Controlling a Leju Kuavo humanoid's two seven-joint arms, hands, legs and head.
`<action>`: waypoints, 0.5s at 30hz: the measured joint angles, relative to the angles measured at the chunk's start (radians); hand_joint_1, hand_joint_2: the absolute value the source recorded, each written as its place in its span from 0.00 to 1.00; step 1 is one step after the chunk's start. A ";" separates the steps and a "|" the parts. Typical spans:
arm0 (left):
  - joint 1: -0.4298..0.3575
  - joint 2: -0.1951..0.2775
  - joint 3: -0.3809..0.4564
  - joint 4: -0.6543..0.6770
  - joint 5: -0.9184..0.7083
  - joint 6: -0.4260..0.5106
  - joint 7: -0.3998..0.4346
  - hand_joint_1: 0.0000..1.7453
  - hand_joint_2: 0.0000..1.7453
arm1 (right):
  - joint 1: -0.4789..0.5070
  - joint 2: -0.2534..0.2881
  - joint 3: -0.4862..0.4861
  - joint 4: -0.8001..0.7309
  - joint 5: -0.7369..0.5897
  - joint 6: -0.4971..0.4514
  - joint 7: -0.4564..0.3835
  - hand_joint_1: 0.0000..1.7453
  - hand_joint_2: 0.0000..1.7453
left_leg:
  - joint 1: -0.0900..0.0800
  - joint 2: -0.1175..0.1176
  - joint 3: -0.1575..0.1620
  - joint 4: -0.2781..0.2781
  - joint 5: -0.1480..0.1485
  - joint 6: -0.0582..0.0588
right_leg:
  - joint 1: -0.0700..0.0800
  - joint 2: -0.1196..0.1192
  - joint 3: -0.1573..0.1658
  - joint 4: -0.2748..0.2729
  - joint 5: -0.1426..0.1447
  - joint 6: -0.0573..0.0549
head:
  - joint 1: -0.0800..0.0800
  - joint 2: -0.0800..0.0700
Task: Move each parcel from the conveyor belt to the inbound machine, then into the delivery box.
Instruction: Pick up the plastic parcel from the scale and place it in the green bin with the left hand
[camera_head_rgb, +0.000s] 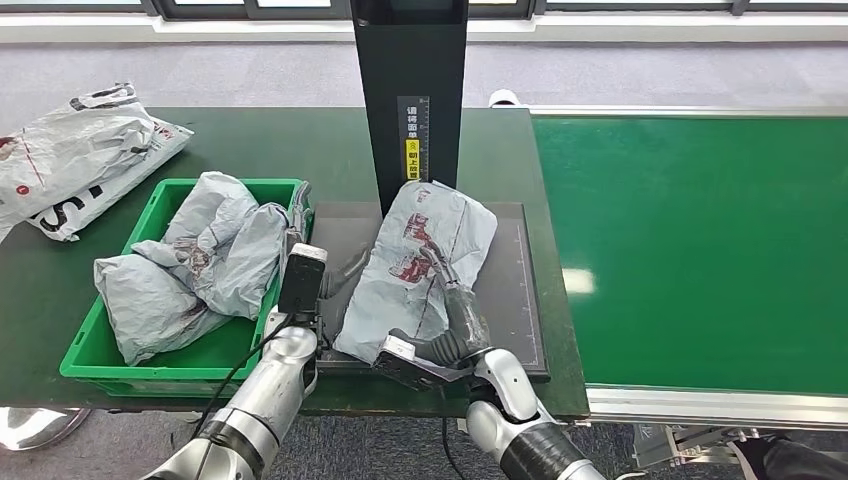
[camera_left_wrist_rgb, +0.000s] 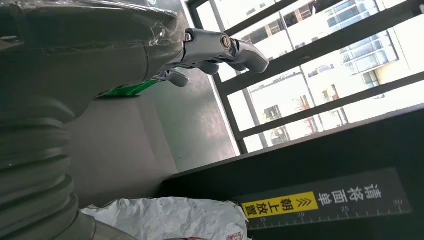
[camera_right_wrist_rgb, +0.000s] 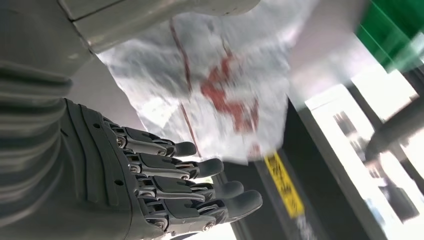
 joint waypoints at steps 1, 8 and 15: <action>-0.002 0.000 -0.009 0.007 -0.030 0.000 0.019 0.00 1.00 | 0.005 -0.001 -0.012 -0.006 -0.040 -0.029 -0.044 0.00 1.00 | 0.000 0.000 0.000 0.000 0.000 0.000 | 0.000 0.000 0.000 0.000 0.000 0.000 | 0.000 0.000; -0.061 0.013 -0.152 0.155 -0.390 -0.089 0.300 0.00 1.00 | -0.009 -0.001 -0.118 -0.006 -0.297 -0.125 -0.317 0.00 1.00 | -0.001 0.001 0.000 0.000 0.000 0.000 | -0.001 0.001 0.000 0.000 0.001 0.000 | 0.000 0.000; -0.108 0.044 -0.315 0.274 -0.639 -0.211 0.519 0.32 1.00 | -0.040 -0.006 -0.174 0.013 -0.379 -0.113 -0.347 0.00 1.00 | -0.001 0.000 0.001 0.000 0.000 0.000 | 0.000 0.001 0.001 0.000 0.001 0.000 | 0.000 0.000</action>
